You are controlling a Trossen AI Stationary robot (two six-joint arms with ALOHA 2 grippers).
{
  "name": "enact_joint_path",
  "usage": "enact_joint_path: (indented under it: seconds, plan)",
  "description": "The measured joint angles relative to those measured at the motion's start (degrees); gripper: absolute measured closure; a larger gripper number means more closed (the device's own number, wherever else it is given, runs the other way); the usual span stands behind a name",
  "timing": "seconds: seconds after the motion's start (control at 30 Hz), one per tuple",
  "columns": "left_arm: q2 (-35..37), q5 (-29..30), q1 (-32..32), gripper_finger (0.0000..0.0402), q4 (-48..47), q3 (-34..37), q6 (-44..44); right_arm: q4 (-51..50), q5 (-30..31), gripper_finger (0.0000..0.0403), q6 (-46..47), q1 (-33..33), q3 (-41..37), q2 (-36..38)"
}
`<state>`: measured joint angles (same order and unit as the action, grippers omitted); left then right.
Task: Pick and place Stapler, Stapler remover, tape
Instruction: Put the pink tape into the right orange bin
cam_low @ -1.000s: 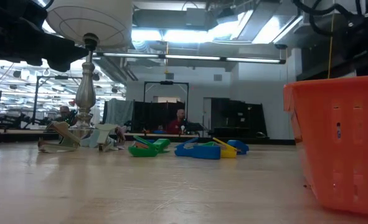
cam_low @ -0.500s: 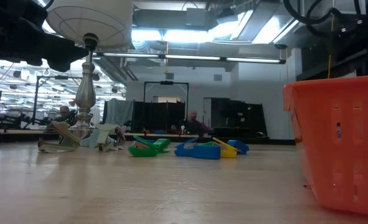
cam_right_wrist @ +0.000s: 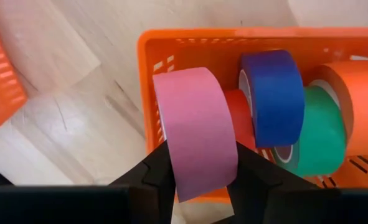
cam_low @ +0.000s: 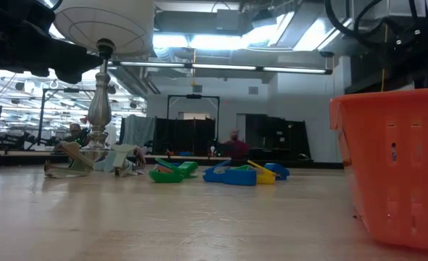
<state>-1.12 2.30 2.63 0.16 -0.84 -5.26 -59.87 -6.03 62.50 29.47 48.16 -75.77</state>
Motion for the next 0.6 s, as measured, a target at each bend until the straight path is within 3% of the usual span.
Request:
enact_joint_path:
  seconds: [0.2,0.47,0.6]
  plan:
    - [0.0,0.0,0.0,0.0185,0.0,0.0,0.0,0.0,-1.5,0.0273,-0.1,0.0,0.0,0.0]
    - [0.0,0.0,0.0,0.0185,0.0,0.0,0.0,0.1,-1.7,0.0186,-0.2,0.0,0.0,0.0]
    - [0.0,0.0,0.0,0.0186,0.0,0.0,0.0,0.3,-2.3,0.0163,-1.7,0.0,0.2,0.0]
